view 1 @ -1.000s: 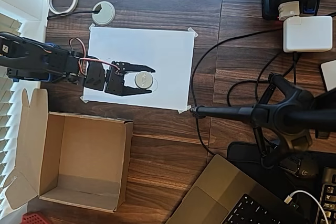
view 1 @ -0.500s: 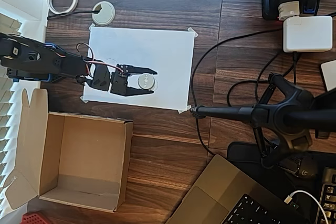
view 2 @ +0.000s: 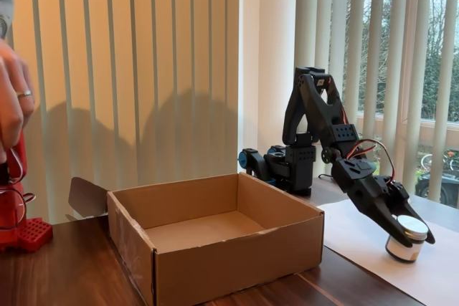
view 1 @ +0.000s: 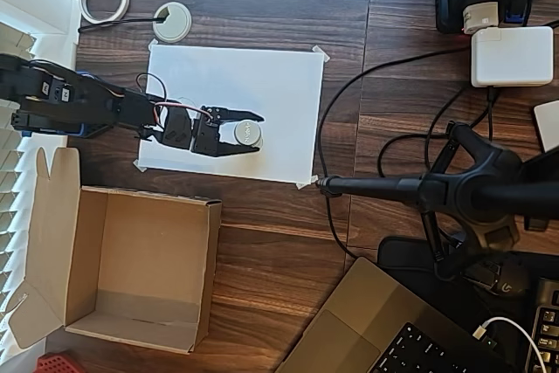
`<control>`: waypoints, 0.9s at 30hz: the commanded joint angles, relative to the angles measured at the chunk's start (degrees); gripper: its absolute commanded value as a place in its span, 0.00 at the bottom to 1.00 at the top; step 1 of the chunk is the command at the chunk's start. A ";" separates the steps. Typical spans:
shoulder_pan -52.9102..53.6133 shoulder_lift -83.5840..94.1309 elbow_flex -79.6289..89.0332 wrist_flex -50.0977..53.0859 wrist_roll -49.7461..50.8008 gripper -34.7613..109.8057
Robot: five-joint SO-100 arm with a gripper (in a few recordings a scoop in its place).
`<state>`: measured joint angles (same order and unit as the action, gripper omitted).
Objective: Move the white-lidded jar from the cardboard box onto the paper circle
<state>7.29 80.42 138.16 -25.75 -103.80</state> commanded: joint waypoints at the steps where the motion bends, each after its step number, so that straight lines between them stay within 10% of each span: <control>1: 1.14 1.23 -3.69 -2.55 -0.70 0.28; 27: 1.93 2.64 -1.58 -3.16 -1.76 0.38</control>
<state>8.61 79.54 137.29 -26.37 -104.85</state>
